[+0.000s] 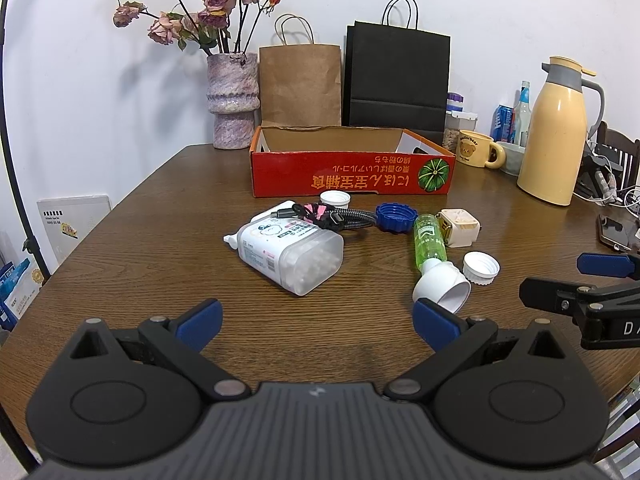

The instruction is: Organize rigid objects

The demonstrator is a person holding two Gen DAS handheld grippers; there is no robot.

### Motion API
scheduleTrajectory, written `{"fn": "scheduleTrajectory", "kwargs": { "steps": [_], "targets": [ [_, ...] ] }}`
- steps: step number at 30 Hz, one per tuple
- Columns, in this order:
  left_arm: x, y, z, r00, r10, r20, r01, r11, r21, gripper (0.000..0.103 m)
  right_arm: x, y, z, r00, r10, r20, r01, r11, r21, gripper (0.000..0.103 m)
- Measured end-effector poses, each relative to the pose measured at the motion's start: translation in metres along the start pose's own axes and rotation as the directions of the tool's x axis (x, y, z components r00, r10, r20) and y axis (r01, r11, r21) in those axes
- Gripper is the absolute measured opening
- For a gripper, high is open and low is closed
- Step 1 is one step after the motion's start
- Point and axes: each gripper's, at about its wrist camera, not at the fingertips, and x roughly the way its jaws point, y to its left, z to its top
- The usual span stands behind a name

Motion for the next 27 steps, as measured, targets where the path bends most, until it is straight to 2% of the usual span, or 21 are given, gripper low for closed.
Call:
{"fn": "scheduleTrajectory", "kwargs": {
  "steps": [27],
  "targets": [
    [-0.0002, -0.0007, 0.0009, 1.0, 0.001, -0.001, -0.001, 1.0, -0.002, 0.103, -0.0005, 0.0019, 0.0014, 1.0, 0.001, 0.003, -0.001, 1.0, -0.003, 0.103]
  ]
}}
